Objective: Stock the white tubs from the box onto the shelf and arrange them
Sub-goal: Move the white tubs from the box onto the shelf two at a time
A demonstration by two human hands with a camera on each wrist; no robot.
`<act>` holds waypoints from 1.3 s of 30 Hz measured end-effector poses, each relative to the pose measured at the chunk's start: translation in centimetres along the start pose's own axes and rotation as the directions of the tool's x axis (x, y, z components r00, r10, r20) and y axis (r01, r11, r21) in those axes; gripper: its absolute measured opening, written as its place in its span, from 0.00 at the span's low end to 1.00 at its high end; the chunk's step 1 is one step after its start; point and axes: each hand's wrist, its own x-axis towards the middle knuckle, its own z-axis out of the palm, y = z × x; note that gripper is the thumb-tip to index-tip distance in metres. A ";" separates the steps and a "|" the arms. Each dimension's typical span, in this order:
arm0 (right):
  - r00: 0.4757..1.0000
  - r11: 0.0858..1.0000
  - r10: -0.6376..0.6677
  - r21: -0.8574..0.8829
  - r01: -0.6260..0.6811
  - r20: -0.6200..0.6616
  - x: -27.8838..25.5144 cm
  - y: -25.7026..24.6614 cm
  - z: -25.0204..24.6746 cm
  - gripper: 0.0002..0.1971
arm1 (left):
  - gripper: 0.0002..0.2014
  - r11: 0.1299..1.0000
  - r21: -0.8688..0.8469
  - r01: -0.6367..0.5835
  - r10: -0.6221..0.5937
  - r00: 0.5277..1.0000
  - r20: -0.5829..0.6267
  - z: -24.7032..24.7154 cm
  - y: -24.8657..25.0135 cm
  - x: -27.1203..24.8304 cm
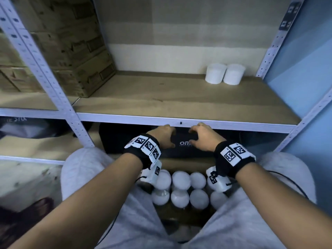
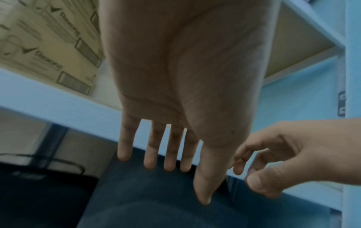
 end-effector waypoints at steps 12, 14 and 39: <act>0.938 0.983 0.145 0.059 -0.172 0.315 1.7 3.5 13.2 0.29 | 0.31 0.985 -0.036 0.166 -0.148 0.944 0.296 12.0 -3.7 2.6; 0.913 0.977 0.189 0.023 -0.211 0.361 1.6 4.5 15.6 0.33 | 0.33 0.984 -0.014 0.175 -0.159 0.925 0.346 13.6 -4.2 3.1; 0.843 0.962 0.245 -0.013 -0.272 0.478 4.1 5.3 25.7 0.52 | 0.45 0.967 0.082 0.241 -0.253 0.873 0.417 22.1 -5.8 4.9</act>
